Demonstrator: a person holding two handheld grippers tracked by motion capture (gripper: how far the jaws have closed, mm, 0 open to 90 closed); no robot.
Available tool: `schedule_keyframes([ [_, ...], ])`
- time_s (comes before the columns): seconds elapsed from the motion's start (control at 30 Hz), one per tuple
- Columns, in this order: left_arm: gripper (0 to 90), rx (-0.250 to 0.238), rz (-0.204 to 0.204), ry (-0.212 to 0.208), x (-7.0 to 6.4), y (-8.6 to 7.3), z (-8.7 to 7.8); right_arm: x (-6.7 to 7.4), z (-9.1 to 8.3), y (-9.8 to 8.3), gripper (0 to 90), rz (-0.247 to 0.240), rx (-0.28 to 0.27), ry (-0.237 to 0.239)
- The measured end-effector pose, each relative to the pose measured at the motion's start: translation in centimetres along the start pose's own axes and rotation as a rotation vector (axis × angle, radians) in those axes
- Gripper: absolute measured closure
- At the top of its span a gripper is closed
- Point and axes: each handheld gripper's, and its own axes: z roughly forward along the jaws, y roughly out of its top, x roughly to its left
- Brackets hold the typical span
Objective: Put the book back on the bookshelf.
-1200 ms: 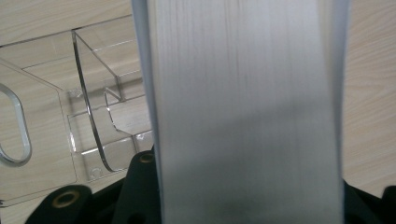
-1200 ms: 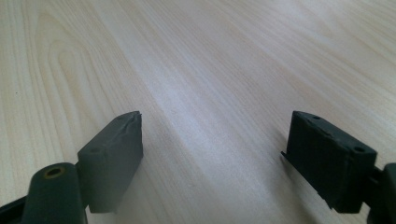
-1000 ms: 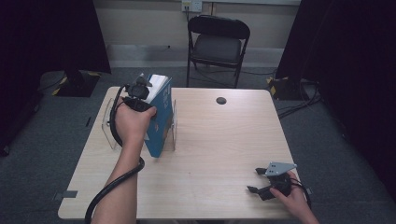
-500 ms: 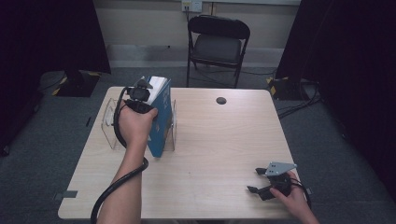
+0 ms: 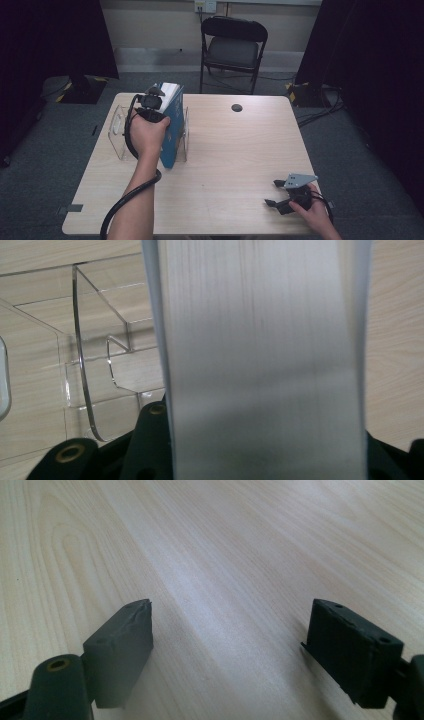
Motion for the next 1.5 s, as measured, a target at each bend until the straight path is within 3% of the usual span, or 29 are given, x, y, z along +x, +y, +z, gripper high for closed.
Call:
schedule_keyframes([
  [0.6, 61.8, 0.010, 0.019, 0.027, -0.8, 0.6, 0.4, 0.0, 0.0, 0.0, 18.2, 0.000, 0.000, 0.000],
  [1.13, 61.0, -0.022, 0.033, 0.041, -1.2, 0.8, 0.6, 0.0, 0.0, 0.0, 18.2, 0.001, 0.000, -0.001],
  [1.5, 60.3, -0.052, 0.012, 0.035, -0.9, 0.6, 0.5, 0.0, 0.0, 0.0, 18.1, 0.001, 0.000, -0.001],
])
